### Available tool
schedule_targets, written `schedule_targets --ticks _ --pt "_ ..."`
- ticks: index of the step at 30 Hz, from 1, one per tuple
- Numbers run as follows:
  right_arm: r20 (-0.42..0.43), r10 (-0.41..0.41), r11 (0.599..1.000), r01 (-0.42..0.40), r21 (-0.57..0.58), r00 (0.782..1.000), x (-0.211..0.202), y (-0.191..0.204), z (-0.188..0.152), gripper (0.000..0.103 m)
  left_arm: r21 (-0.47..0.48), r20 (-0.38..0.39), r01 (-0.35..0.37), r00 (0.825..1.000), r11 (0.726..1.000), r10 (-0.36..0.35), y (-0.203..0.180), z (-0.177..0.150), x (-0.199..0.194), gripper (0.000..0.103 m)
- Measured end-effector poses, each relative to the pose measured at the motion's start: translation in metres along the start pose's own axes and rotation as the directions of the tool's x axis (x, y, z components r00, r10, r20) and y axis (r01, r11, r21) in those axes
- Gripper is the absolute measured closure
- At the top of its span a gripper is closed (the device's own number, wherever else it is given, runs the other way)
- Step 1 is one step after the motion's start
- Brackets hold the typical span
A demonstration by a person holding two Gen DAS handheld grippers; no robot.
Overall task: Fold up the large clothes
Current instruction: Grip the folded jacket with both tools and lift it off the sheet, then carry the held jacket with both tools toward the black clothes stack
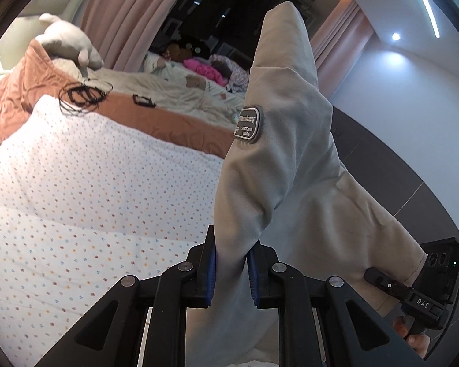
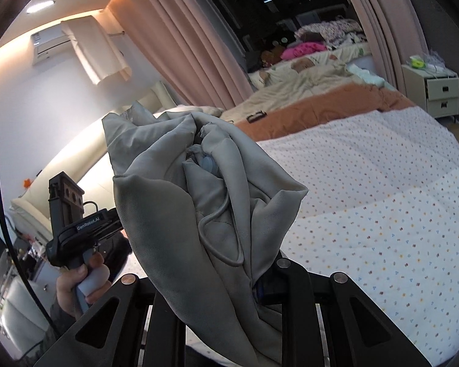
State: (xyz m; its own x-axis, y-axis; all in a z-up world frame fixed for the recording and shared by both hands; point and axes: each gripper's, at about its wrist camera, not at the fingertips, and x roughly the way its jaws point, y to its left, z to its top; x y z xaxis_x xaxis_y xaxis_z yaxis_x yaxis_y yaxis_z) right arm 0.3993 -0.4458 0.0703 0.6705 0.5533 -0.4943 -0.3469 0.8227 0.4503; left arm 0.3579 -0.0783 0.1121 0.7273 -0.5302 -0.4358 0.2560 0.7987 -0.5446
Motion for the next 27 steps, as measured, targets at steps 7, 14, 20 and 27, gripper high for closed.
schedule_targets --ticks 7,14,20,27 --pt "0.025 0.038 0.998 -0.036 -0.051 0.999 -0.022 0.047 -0.006 0.083 0.023 0.075 -0.007 0.997 1.000 0.005 -0.006 0.004 -0.065 0.086" --pt "0.043 0.083 0.993 -0.079 -0.093 0.996 -0.043 0.098 -0.022 0.083 0.032 0.138 -0.027 0.990 0.999 0.022 -0.010 -0.006 -0.140 0.086" --pt "0.023 0.132 0.984 -0.128 -0.124 0.991 -0.053 0.134 -0.039 0.083 0.033 0.190 -0.056 0.980 0.998 0.049 -0.004 -0.018 -0.193 0.086" --pt "-0.007 0.178 0.971 -0.176 -0.160 0.984 -0.059 0.176 -0.066 0.083 0.009 0.234 -0.100 0.968 0.995 0.095 0.012 -0.034 -0.246 0.087"
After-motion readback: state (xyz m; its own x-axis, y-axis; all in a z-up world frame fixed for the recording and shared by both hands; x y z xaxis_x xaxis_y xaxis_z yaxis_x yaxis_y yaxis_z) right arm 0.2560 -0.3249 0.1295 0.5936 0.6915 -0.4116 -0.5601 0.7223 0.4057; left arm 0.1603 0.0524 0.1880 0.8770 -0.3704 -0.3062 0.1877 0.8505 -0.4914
